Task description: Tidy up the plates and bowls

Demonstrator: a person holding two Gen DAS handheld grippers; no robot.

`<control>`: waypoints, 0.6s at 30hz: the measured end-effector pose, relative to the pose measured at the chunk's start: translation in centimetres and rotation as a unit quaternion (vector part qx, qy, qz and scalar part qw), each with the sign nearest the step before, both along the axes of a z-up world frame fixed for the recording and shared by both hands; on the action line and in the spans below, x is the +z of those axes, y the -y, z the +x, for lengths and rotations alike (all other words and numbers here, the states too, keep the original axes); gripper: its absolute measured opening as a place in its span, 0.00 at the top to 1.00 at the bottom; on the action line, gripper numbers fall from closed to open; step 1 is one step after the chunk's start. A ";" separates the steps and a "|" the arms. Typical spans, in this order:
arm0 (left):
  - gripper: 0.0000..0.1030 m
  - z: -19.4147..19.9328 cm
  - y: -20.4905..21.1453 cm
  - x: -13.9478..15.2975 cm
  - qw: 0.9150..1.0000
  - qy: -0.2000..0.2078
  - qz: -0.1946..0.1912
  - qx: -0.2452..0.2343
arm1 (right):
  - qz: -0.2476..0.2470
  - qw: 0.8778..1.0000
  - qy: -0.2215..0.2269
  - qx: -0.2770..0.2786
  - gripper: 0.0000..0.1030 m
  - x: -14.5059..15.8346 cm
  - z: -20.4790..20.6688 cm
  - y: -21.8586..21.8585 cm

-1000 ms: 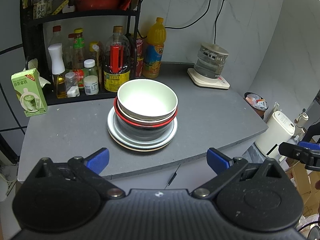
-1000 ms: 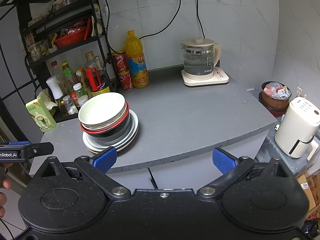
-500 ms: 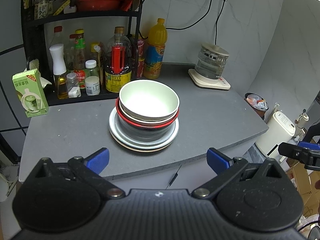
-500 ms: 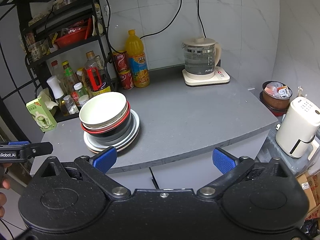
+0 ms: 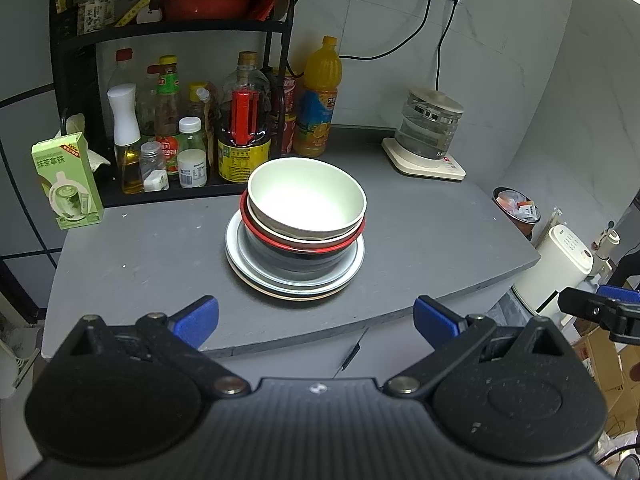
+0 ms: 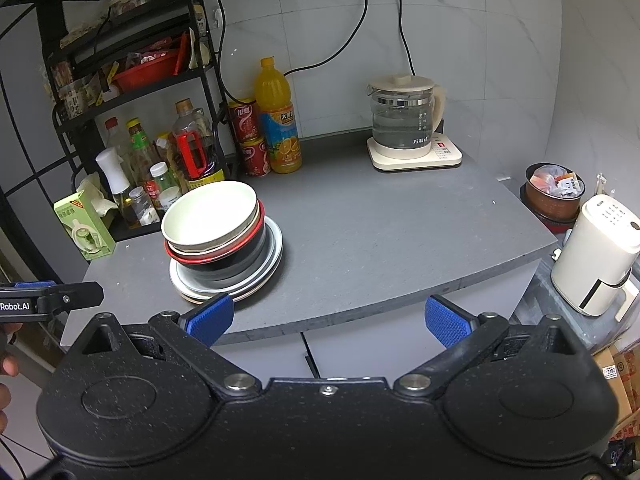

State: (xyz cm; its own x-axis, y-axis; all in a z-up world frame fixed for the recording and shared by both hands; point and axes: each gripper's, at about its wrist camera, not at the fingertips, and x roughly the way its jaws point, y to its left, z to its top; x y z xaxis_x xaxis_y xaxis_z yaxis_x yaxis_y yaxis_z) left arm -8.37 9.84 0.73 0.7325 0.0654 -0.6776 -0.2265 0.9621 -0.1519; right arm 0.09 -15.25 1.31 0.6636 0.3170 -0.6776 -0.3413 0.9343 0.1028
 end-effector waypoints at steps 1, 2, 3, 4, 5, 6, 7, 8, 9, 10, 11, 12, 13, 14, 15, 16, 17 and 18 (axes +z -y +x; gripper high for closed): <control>0.00 0.0 0.0 0.0 1.000 0.000 0.000 0.000 | 0.000 1.000 0.000 0.000 0.00 0.0 0.0 0.0; 0.00 0.0 0.0 0.0 1.000 0.000 0.000 0.000 | 0.000 1.000 0.000 0.000 0.00 0.0 0.0 0.0; 0.00 0.0 0.0 0.0 1.000 0.000 0.000 0.000 | 0.000 1.000 0.000 0.000 0.00 0.0 -0.1 0.0; 0.00 0.0 0.0 0.0 1.000 0.000 0.000 0.000 | 0.000 1.000 0.000 0.000 0.00 0.0 0.0 0.0; 0.00 0.0 0.0 0.0 1.000 0.000 0.000 0.000 | 0.000 1.000 0.000 0.000 0.00 0.0 0.0 0.0; 0.00 0.0 0.0 0.0 1.000 0.000 0.000 0.000 | 0.000 1.000 0.000 -0.001 0.00 0.0 0.0 0.0; 0.00 0.0 0.0 0.0 1.000 0.000 0.000 -0.001 | 0.000 1.000 -0.001 0.000 0.00 0.0 0.0 0.0; 0.00 0.0 0.0 0.0 1.000 0.000 0.000 -0.001 | 0.000 1.000 -0.001 0.000 0.00 0.0 0.0 0.0; 0.00 0.0 0.0 0.0 1.000 0.000 0.000 0.000 | -0.001 1.000 -0.001 0.000 0.00 0.0 -0.1 0.0; 0.00 0.0 0.0 0.0 1.000 0.000 0.000 -0.001 | -0.001 1.000 0.000 0.000 0.00 0.0 -0.1 0.0; 0.00 0.0 0.0 0.0 1.000 0.000 0.000 -0.001 | -0.001 1.000 0.000 0.000 0.00 0.0 -0.1 -0.1; 0.00 0.0 0.0 0.0 1.000 -0.001 0.000 0.000 | -0.002 1.000 0.000 0.000 0.00 0.0 -0.1 -0.1; 0.00 0.0 0.0 0.0 1.000 -0.001 0.000 -0.001 | -0.002 1.000 -0.001 -0.001 0.00 -0.1 0.0 -0.1; 0.00 0.1 0.0 0.0 1.000 -0.001 -0.001 -0.001 | -0.001 1.000 -0.002 -0.001 0.00 -0.1 0.1 0.0; 0.00 0.1 0.0 0.0 1.000 -0.001 -0.001 -0.002 | -0.001 1.000 -0.003 -0.002 0.00 -0.1 0.1 0.0; 0.00 0.1 0.0 0.0 1.000 -0.002 -0.001 -0.003 | -0.001 1.000 -0.003 -0.001 0.00 -0.1 0.2 0.0; 0.00 0.3 0.0 0.0 1.000 -0.004 -0.001 -0.004 | -0.001 1.000 -0.002 -0.001 0.00 -0.1 0.2 0.1; 0.00 0.5 0.0 -0.1 1.000 -0.004 -0.001 -0.005 | -0.002 1.000 -0.002 -0.001 0.00 -0.1 0.2 0.1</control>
State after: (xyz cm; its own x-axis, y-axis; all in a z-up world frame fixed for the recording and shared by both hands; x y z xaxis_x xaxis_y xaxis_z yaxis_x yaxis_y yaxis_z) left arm -7.89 9.81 0.63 0.7270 0.0566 -0.6843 -0.2188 0.9637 -0.1528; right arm 0.32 -15.33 1.24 0.6616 0.3130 -0.6814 -0.3386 0.9355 0.1010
